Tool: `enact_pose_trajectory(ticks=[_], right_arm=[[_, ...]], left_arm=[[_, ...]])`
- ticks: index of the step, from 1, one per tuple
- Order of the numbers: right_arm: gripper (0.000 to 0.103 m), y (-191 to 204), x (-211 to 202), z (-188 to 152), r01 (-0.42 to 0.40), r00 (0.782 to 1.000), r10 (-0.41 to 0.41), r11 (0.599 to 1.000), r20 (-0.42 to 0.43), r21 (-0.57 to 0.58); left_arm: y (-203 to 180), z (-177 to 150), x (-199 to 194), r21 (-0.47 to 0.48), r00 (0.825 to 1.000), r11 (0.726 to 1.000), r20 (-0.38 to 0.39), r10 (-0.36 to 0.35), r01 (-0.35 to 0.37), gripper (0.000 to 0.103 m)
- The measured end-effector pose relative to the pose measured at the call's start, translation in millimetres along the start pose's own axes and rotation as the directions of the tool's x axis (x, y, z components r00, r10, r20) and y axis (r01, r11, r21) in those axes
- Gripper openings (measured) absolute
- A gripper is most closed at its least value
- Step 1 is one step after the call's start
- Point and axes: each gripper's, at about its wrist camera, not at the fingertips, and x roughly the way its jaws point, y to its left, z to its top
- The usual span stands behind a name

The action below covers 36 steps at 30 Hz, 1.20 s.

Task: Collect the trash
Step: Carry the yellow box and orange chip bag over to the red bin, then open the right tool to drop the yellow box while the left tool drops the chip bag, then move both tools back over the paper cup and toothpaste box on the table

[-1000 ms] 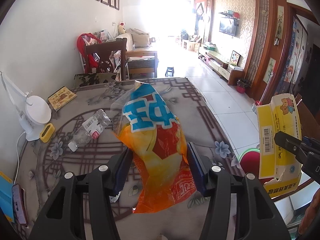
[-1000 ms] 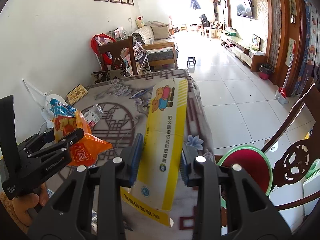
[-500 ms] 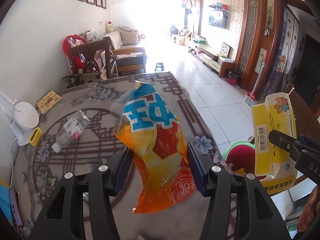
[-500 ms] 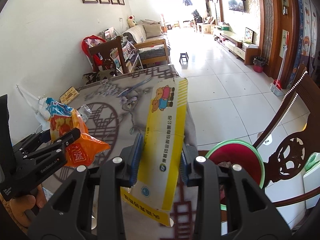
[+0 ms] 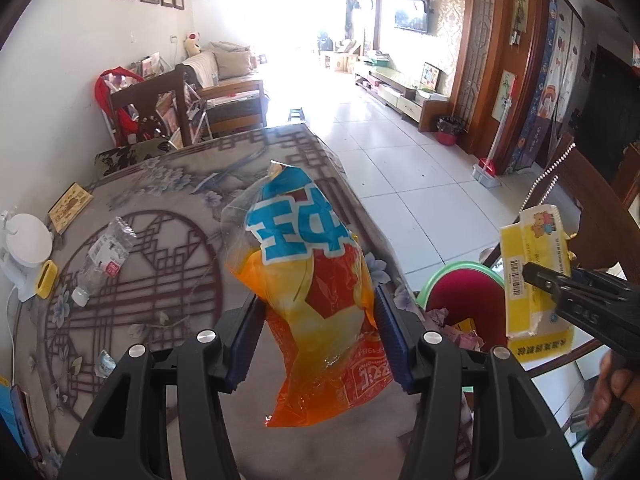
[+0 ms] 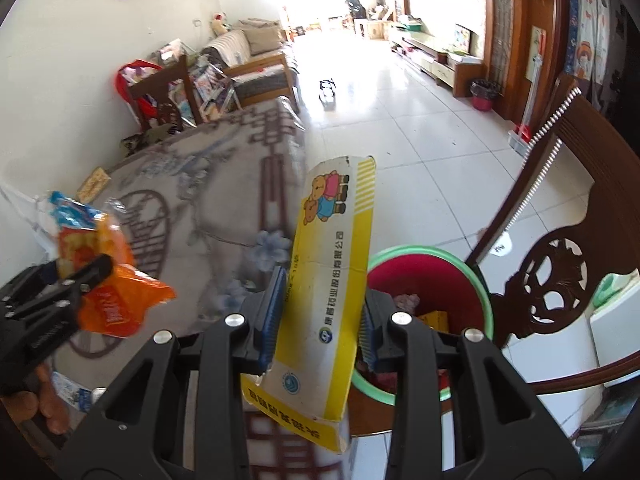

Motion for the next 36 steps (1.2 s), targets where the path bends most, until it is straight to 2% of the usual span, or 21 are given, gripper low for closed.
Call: enact_pose_trajectory(ticks=[2, 3, 5, 9, 12, 13, 15, 16, 17, 20, 24, 28, 36], right_arm=[[0.034, -14.5, 17.6, 0.5, 0.042, 0.999, -0.042, 0.999, -0.031, -0.004], [0.044, -21.6, 25.2, -0.2, 0.06, 0.997, -0.06, 0.998, -0.049, -0.007], [0.055, -34.8, 31.3, -0.5, 0.1, 0.993, -0.098, 0.995, -0.063, 0.016], [0.062, -55.8, 10.6, -3.7, 0.104, 0.995, -0.104, 0.99, -0.006, 0.097], [0.062, -69.0, -9.4, -6.4, 0.12, 0.992, -0.125, 0.981, 0.022, 0.15], [0.062, -71.0, -14.1, -7.2, 0.129, 0.99, -0.135, 0.979, 0.027, 0.157], [0.062, -77.3, -27.2, -10.6, 0.165, 0.984, -0.174, 0.97, 0.04, 0.177], [0.062, -80.3, -32.0, -12.2, 0.177, 0.981, -0.188, 0.966, 0.045, 0.186], [0.062, -82.9, -36.7, -13.7, 0.189, 0.978, -0.202, 0.962, 0.049, 0.196], [0.062, -87.7, -50.6, -21.0, 0.227, 0.968, -0.246, 0.948, 0.058, 0.222], [0.062, -82.5, -61.1, -31.5, 0.242, 0.964, -0.26, 0.944, 0.055, 0.224], [0.063, -67.8, -62.3, -39.2, 0.223, 0.969, -0.24, 0.949, 0.054, 0.225], [0.064, 10.1, -46.9, -33.7, 0.147, 0.986, -0.156, 0.981, 0.062, 0.128]], left_arm=[[-13.3, 1.1, 6.5, 0.024, 1.0, 0.999, -0.013, -0.022, 0.022, 0.052], [-19.0, 0.8, 10.2, 0.039, 0.999, 0.999, -0.025, -0.035, 0.036, 0.053], [-35.5, -0.4, 21.5, 0.064, 0.997, 0.996, -0.049, -0.063, 0.066, 0.053], [-58.6, -0.2, 45.5, 0.07, 0.988, 0.989, -0.094, -0.12, 0.127, 0.052], [-84.5, 7.0, 57.9, 0.075, 0.976, 0.977, -0.107, -0.192, 0.2, 0.053], [-91.6, 8.9, 59.6, 0.076, 0.971, 0.972, -0.108, -0.214, 0.223, 0.055], [-114.0, 17.0, 63.9, 0.078, 0.95, 0.95, -0.113, -0.292, 0.301, 0.064], [-120.7, 19.8, 66.6, 0.086, 0.941, 0.941, -0.121, -0.316, 0.327, 0.08], [-130.8, 22.8, 67.7, 0.104, 0.935, 0.933, -0.128, -0.331, 0.344, 0.092], [-141.4, 23.6, 61.9, 0.16, 0.939, 0.927, -0.116, -0.324, 0.339, 0.092], [-123.1, 14.2, 38.4, 0.177, 0.945, 0.928, -0.068, -0.32, 0.327, 0.092], [-80.5, 9.8, 18.3, 0.134, 0.954, 0.945, -0.036, -0.296, 0.298, 0.092], [27.4, -4.9, -27.4, 0.021, 0.975, 0.977, 0.055, -0.213, 0.213, 0.092]])
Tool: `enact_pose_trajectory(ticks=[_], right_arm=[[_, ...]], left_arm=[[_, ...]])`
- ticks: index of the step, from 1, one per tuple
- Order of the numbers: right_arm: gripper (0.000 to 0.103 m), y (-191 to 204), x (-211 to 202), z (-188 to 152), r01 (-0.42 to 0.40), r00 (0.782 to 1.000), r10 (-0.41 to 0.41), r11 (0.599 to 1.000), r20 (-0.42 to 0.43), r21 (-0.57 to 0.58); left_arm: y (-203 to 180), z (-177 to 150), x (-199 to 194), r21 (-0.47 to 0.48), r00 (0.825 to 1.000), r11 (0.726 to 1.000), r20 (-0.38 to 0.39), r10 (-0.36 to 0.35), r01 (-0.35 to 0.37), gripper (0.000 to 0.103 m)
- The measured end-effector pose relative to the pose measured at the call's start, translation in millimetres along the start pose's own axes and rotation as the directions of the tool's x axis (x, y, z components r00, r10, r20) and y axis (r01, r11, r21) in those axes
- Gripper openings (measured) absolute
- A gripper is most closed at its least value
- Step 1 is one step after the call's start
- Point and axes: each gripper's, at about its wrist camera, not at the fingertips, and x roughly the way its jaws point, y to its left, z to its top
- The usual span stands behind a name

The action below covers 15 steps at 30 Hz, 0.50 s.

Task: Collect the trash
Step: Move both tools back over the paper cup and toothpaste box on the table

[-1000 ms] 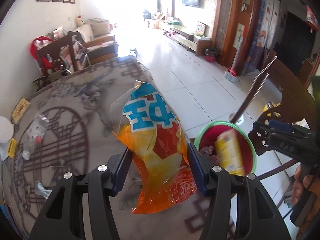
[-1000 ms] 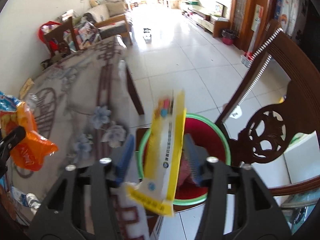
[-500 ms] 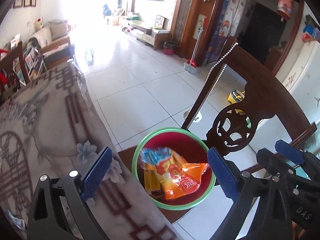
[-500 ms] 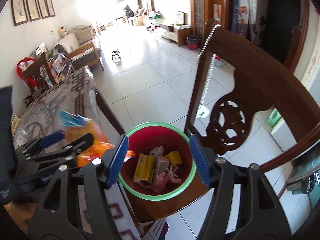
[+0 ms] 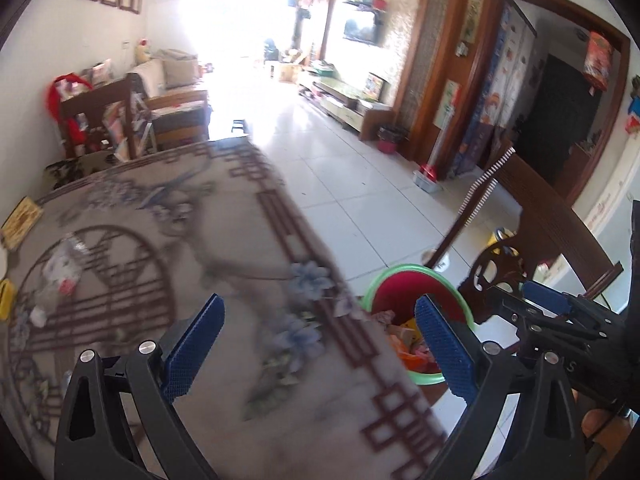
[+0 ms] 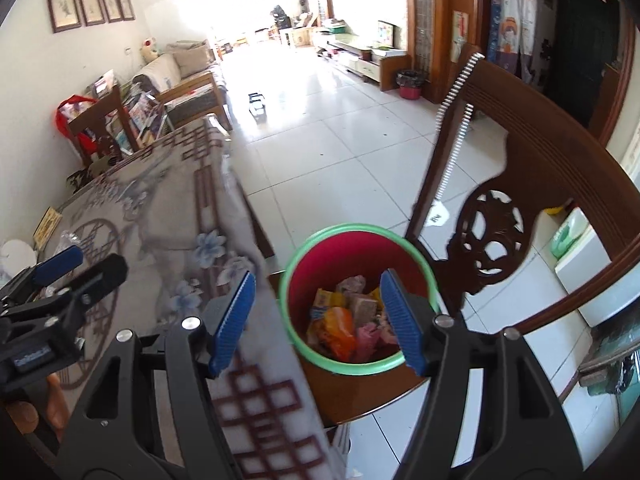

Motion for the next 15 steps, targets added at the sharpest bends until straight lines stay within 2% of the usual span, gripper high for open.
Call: enact_pose_trajectory(ticks=[5, 12, 15], right_arm=[[0.067, 61.3, -6.3, -2.9, -0.049, 0.999, 0.051, 0.996, 0.014, -0.077], [0.074, 147.8, -23.4, -15.6, -0.12, 0.992, 0.126, 0.977, 0.019, -0.176], [0.085, 183.3, -26.7, -32.6, -0.168, 0.986, 0.168, 0.957, -0.018, -0.237]], left_arm=[[68.3, -14.0, -43.0, -0.078, 0.996, 0.994, 0.047, 0.076, -0.072, 0.092], [151.6, -40.9, -88.7, -0.123, 0.983, 0.979, 0.064, 0.171, -0.162, 0.092], [191.5, -59.5, -103.0, -0.135, 0.98, 0.973, 0.04, 0.196, -0.189, 0.092]])
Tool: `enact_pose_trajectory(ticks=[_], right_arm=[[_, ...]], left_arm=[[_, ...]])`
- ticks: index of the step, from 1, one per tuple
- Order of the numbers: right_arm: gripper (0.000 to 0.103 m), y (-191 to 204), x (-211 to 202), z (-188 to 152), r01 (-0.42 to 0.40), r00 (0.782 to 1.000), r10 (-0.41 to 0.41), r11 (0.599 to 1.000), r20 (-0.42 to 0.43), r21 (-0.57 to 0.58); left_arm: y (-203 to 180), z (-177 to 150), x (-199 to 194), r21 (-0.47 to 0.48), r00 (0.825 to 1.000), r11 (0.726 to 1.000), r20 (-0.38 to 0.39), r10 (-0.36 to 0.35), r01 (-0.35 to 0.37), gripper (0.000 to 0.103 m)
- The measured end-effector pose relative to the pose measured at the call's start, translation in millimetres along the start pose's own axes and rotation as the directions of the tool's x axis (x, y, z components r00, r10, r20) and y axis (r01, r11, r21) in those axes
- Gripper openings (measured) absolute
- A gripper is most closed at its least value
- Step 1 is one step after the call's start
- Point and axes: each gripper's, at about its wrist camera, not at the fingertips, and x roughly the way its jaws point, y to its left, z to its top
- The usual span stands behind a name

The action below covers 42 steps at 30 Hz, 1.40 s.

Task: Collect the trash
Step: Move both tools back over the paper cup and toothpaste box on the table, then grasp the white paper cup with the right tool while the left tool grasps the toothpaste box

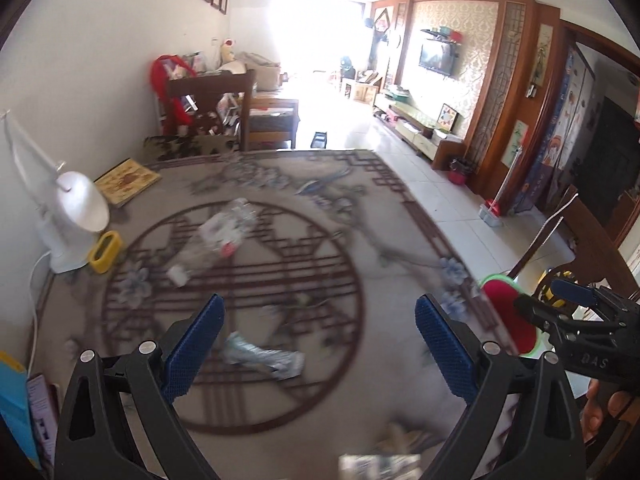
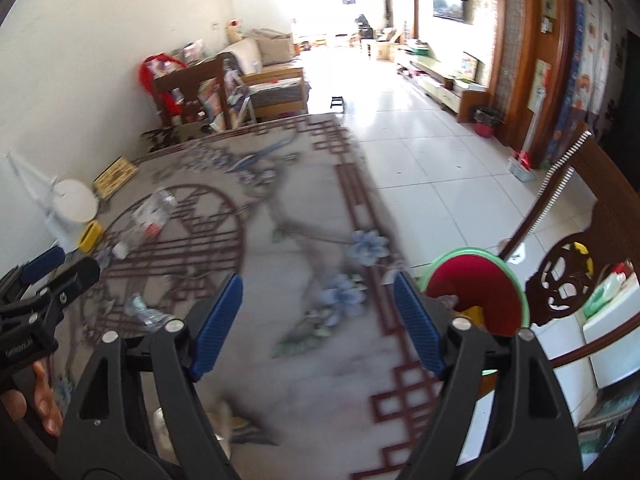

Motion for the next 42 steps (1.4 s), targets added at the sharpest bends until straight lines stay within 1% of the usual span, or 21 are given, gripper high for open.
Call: enact_pose_trajectory(ticks=[2, 4, 8, 10, 12, 15, 16, 17, 18, 19, 21, 22, 25, 29, 31, 33, 36, 38, 39, 40, 42], right_arm=[[0.085, 21.0, 6.9, -8.3, -0.033, 0.999, 0.031, 0.999, -0.039, -0.037], [0.086, 40.7, 19.1, -23.4, -0.071, 0.992, 0.064, 0.996, -0.109, -0.062], [0.086, 78.5, 37.6, -68.7, -0.115, 0.966, 0.076, 0.982, -0.245, -0.147], [0.087, 97.6, 48.7, -99.0, -0.112, 0.947, 0.038, 0.97, -0.318, -0.217], [0.088, 108.5, 57.9, -120.5, -0.128, 0.925, 0.028, 0.962, -0.379, -0.241], [0.088, 120.0, 70.8, -146.0, -0.16, 0.89, 0.03, 0.955, -0.455, -0.251], [0.088, 122.3, 74.3, -150.9, -0.156, 0.885, 0.018, 0.953, -0.465, -0.26], [0.08, 124.7, 78.0, -155.8, -0.144, 0.884, -0.003, 0.95, -0.468, -0.279], [0.058, 126.5, 81.9, -159.1, -0.14, 0.88, -0.015, 0.947, -0.474, -0.289], [0.059, 127.0, 81.3, -158.2, -0.146, 0.883, 0.002, 0.952, -0.47, -0.27], [0.05, 127.4, 82.9, -153.8, -0.154, 0.878, 0.023, 0.959, -0.478, -0.237], [0.048, 127.1, 83.3, -150.2, -0.156, 0.879, 0.036, 0.964, -0.475, -0.217], [0.046, 123.1, 82.8, -137.1, -0.146, 0.892, 0.067, 0.979, -0.447, -0.143], [0.046, 116.5, 83.9, -118.7, -0.089, 0.918, 0.062, 0.995, -0.392, -0.053], [0.047, 114.0, 85.3, -112.3, -0.064, 0.924, 0.045, 0.997, -0.38, -0.036], [0.047, 112.9, 83.4, -108.2, -0.046, 0.93, 0.03, 0.998, -0.366, -0.034], [0.047, 109.6, 80.1, -102.1, -0.028, 0.939, 0.019, 0.999, -0.344, -0.019], [0.047, 106.5, 79.6, -97.8, -0.017, 0.943, 0.014, 1.0, -0.332, -0.008], [0.047, 104.9, 78.3, -96.8, -0.016, 0.945, 0.014, 1.0, -0.328, -0.003], [0.047, 103.9, 78.0, -95.6, -0.014, 0.946, 0.014, 1.0, -0.323, 0.002], [0.047, 102.8, 79.2, -95.2, -0.016, 0.948, 0.021, 1.0, -0.317, 0.017]], left_arm=[[20.7, -10.8, -0.4, 0.01, 1.0, 1.0, -0.018, 0.014, -0.014, 0.092], [42.7, -22.4, -0.5, 0.028, 0.998, 0.999, -0.047, 0.029, -0.027, 0.092], [77.4, -42.1, -4.5, 0.034, 0.996, 0.999, -0.091, 0.011, -0.008, 0.092], [88.5, -51.4, -7.1, 0.051, 0.993, 0.998, -0.114, -0.023, 0.029, 0.092], [94.0, -61.6, -6.0, 0.094, 0.985, 0.992, -0.159, -0.072, 0.087, 0.092], [91.8, -81.4, -1.3, 0.202, 0.963, 0.965, -0.243, -0.118, 0.169, 0.092], [92.6, -87.2, -0.8, 0.23, 0.957, 0.955, -0.261, -0.127, 0.19, 0.092], [90.6, -93.3, 0.6, 0.259, 0.949, 0.942, -0.283, -0.139, 0.215, 0.092], [89.9, -97.5, 1.8, 0.278, 0.942, 0.931, -0.301, -0.148, 0.235, 0.092], [87.0, -103.6, 4.4, 0.303, 0.927, 0.913, -0.334, -0.168, 0.275, 0.092], [81.8, -113.3, 7.7, 0.341, 0.903, 0.878, -0.382, -0.196, 0.335, 0.092], [77.7, -119.8, 8.9, 0.367, 0.89, 0.856, -0.406, -0.205, 0.365, 0.092], [71.5, -136.3, 16.6, 0.418, 0.868, 0.814, -0.457, -0.195, 0.403, 0.092], [69.3, -157.1, 36.2, 0.466, 0.861, 0.798, -0.493, -0.125, 0.383, 0.092], [67.1, -161.0, 43.2, 0.45, 0.847, 0.796, -0.513, -0.14, 0.405, 0.093], [63.7, -159.0, 45.3, 0.435, 0.842, 0.797, -0.516, -0.161, 0.419, 0.091], [56.9, -152.6, 51.9, 0.38, 0.812, 0.797, -0.541, -0.22, 0.469, 0.074], [50.4, -146.6, 57.0, 0.336, 0.791, 0.799, -0.554, -0.261, 0.498, 0.053], [47.5, -144.7, 58.2, 0.323, 0.784, 0.799, -0.558, -0.271, 0.506, 0.048], [42.9, -140.7, 60.8, 0.305, 0.774, 0.799, -0.564, -0.287, 0.518, 0.039], [36.3, -138.8, 62.7, 0.3, 0.777, 0.803, -0.559, -0.289, 0.515, 0.035]])
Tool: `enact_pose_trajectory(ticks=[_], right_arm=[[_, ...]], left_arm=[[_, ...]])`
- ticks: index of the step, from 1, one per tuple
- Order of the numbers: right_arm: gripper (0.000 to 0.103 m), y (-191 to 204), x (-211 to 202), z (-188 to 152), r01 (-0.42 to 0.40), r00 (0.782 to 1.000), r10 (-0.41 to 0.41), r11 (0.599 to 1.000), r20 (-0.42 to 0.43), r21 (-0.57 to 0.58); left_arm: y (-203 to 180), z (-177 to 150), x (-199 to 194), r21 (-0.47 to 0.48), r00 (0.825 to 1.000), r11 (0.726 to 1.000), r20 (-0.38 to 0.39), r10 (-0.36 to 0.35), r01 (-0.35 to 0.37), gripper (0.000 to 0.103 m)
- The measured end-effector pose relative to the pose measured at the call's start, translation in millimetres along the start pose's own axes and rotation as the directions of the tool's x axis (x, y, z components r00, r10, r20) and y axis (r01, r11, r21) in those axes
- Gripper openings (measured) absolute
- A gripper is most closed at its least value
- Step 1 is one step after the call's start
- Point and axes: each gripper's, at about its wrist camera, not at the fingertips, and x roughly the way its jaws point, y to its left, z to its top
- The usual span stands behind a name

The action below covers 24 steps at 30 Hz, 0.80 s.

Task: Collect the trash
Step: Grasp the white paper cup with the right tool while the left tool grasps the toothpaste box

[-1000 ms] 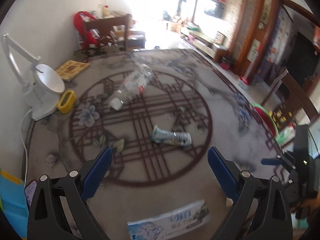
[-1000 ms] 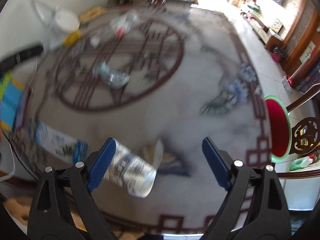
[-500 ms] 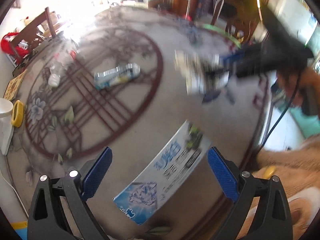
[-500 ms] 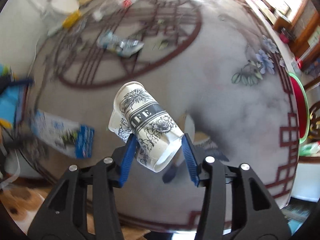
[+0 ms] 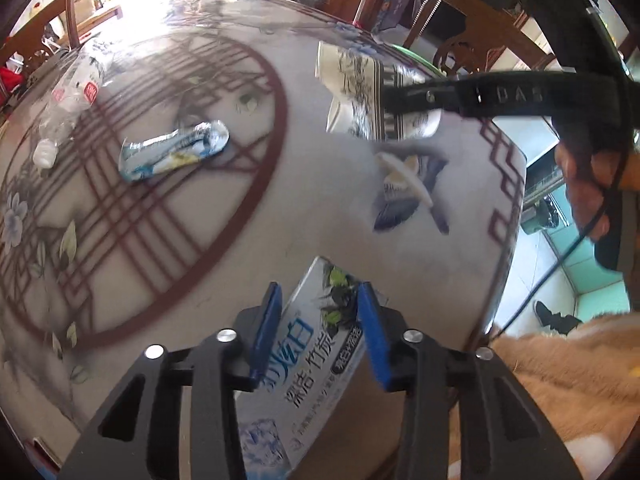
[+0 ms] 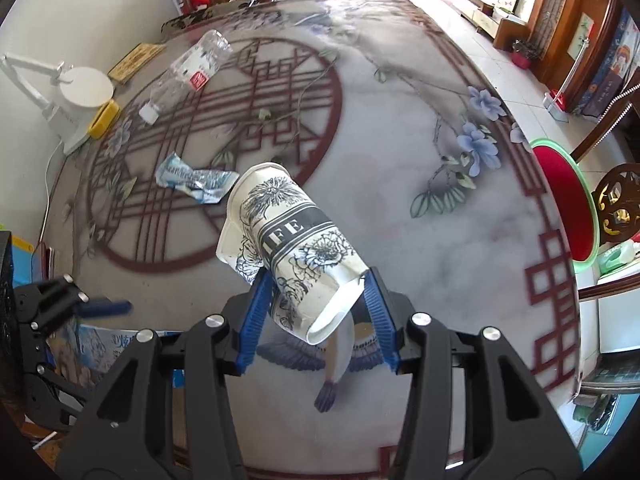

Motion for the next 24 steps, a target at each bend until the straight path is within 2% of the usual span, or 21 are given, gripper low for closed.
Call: enact_pose_trajectory(ticks=[4, 6, 7, 8, 10, 12, 14, 16, 20, 22, 24], right_arm=[[0.047, -5.0, 1.6, 1.3, -0.003, 1.0, 0.003, 1.0, 0.001, 0.022], [0.047, -9.7, 1.1, 2.8, 0.005, 1.0, -0.005, 0.999, 0.003, 0.035], [0.047, -12.4, -0.5, 3.6, 0.01, 1.0, -0.01, 0.999, 0.008, 0.042], [0.047, -14.7, -2.4, 3.8, 0.014, 1.0, -0.015, 0.999, 0.014, 0.048], [0.047, -21.9, -6.8, 3.2, 0.021, 0.999, -0.024, 0.998, 0.037, 0.066], [0.047, -29.1, -3.8, 1.8, 0.012, 0.999, -0.015, 0.995, 0.028, 0.098], [0.047, -31.9, 0.1, 2.0, -0.001, 1.0, -0.001, 0.994, 0.018, 0.114], [0.047, -29.5, 5.0, 5.1, -0.001, 1.0, 0.001, 0.995, 0.002, 0.099], [0.047, -21.5, 10.5, 12.8, 0.002, 1.0, -0.001, 0.998, -0.014, 0.065], [0.047, -18.1, 10.5, 14.8, 0.002, 1.0, -0.002, 0.999, -0.014, 0.05], [0.047, -14.2, 10.1, 16.4, 0.003, 1.0, -0.003, 0.999, -0.008, 0.037]], left_arm=[[1.5, 12.7, 1.5, -0.04, 1.0, 0.999, 0.016, -0.006, 0.007, 0.034], [-0.2, 18.6, -2.2, -0.015, 1.0, 1.0, 0.004, -0.008, 0.008, 0.036], [-2.5, 19.9, -5.7, 0.013, 1.0, 1.0, 0.0, 0.001, -0.001, 0.041], [-6.2, 19.7, -9.7, 0.046, 1.0, 0.999, 0.002, 0.011, -0.011, 0.053], [-11.6, 17.7, -19.0, 0.111, 1.0, 0.994, 0.009, 0.02, -0.021, 0.068], [-14.9, 15.0, -21.7, 0.143, 1.0, 0.99, -0.005, 0.014, -0.013, 0.072], [-17.6, 11.1, -18.1, 0.171, 0.999, 0.984, -0.018, 0.044, -0.04, 0.079], [-20.3, 6.0, -9.4, 0.21, 0.996, 0.975, -0.033, 0.087, -0.079, 0.079], [-19.9, -6.5, -2.9, 0.237, 0.995, 0.971, -0.081, 0.062, -0.041, 0.08], [-19.5, -11.8, 3.0, 0.254, 0.992, 0.966, -0.096, 0.076, -0.049, 0.08], [-18.7, -16.3, 13.2, 0.265, 0.988, 0.962, -0.119, 0.095, -0.061, 0.071]])
